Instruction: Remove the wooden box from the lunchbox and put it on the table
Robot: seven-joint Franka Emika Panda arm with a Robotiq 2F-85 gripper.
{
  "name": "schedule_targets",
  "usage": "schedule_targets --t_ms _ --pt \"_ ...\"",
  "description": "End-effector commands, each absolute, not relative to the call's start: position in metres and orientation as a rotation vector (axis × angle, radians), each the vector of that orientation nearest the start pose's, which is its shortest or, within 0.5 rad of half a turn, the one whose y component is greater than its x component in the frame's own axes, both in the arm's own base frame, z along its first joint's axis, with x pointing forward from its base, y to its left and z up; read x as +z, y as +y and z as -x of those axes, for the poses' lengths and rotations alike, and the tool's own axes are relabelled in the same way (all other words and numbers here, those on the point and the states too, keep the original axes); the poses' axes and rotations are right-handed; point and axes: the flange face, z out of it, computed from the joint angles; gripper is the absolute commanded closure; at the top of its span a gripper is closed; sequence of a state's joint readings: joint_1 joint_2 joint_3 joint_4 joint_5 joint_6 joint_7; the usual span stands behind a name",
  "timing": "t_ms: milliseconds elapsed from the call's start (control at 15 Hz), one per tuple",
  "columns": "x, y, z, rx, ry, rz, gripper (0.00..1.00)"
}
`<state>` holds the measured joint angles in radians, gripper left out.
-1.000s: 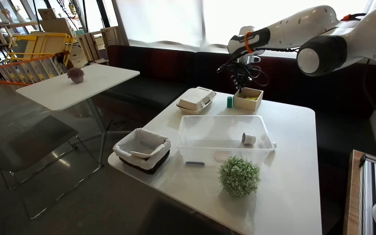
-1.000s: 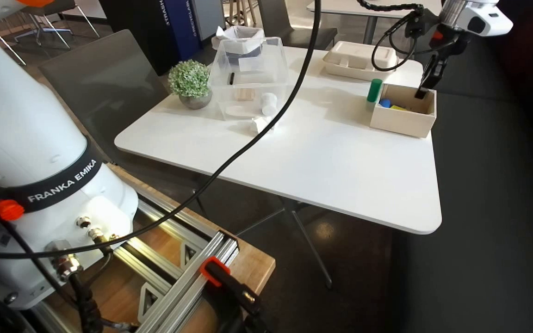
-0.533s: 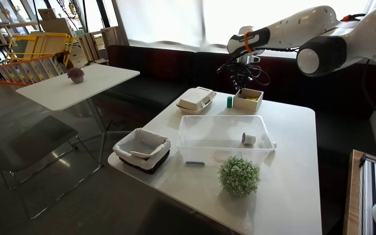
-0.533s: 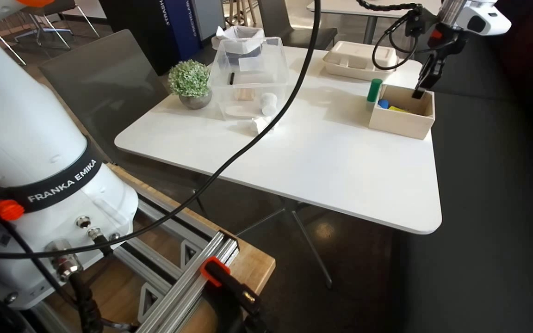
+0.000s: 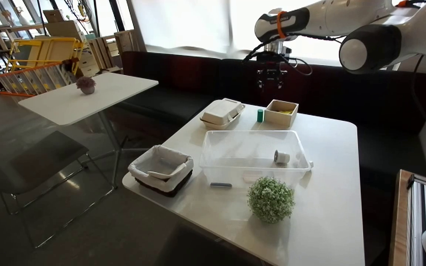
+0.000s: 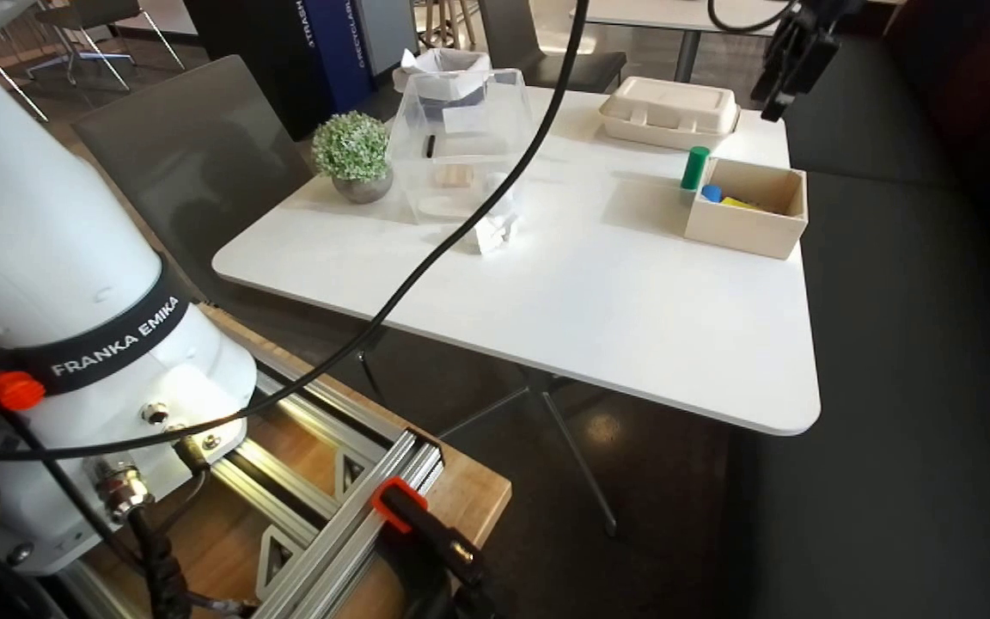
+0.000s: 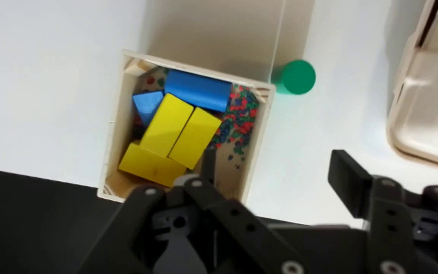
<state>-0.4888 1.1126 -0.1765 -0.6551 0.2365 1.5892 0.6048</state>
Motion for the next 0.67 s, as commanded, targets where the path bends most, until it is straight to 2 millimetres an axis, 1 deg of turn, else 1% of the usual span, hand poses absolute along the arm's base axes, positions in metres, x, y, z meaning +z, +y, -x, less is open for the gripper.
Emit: schedule_targets --t_ms 0,133,200,333,400,467,600 --pt "0.348 -0.392 -0.649 0.410 1.520 2.654 0.00" --pt "0.375 -0.391 -0.634 0.489 1.408 2.733 0.00" --pt "0.385 -0.392 -0.627 0.528 1.358 2.776 0.00" --pt "0.403 -0.392 -0.618 0.578 1.253 2.873 0.00" --pt "0.395 -0.396 -0.625 0.505 1.352 2.797 0.00" --pt "0.401 -0.397 -0.623 0.502 1.341 2.808 0.01" --pt "0.402 -0.397 -0.623 0.501 1.345 2.805 0.00"
